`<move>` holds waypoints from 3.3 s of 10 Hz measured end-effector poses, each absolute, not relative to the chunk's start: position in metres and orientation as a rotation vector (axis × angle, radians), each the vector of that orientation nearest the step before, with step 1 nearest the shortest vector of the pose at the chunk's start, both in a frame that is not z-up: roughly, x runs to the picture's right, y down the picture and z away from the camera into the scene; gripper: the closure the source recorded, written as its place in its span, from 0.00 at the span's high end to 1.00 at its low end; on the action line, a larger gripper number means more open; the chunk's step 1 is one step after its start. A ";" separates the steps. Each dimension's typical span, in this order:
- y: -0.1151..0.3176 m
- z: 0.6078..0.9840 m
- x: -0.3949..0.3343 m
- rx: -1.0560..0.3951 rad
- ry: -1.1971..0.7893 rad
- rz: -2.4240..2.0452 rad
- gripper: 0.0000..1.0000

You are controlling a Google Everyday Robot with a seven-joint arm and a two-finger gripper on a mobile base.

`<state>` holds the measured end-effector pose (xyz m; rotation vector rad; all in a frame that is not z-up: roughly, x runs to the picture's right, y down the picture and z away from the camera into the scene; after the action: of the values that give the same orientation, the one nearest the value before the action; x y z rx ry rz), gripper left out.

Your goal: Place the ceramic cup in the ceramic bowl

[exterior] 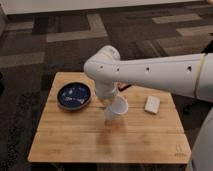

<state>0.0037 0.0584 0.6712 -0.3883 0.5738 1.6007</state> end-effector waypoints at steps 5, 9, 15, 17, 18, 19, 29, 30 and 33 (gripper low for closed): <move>0.001 0.660 -0.011 -0.359 0.533 1.564 0.00; 0.002 0.661 -0.011 -0.359 0.535 1.564 0.00; -0.010 0.676 -0.021 -0.361 0.530 1.537 0.00; -0.015 0.686 -0.030 -0.369 0.537 1.500 0.00; -0.017 0.691 -0.037 -0.371 0.540 1.478 0.00; -0.020 0.696 -0.044 -0.371 0.545 1.449 0.00; -0.046 0.736 -0.138 -0.331 0.529 1.148 0.00; -0.046 0.739 -0.149 -0.327 0.521 1.117 0.00; -0.043 0.748 -0.175 -0.320 0.498 1.027 0.00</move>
<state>-0.1754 -0.0433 0.7478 -0.3203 0.4985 1.0271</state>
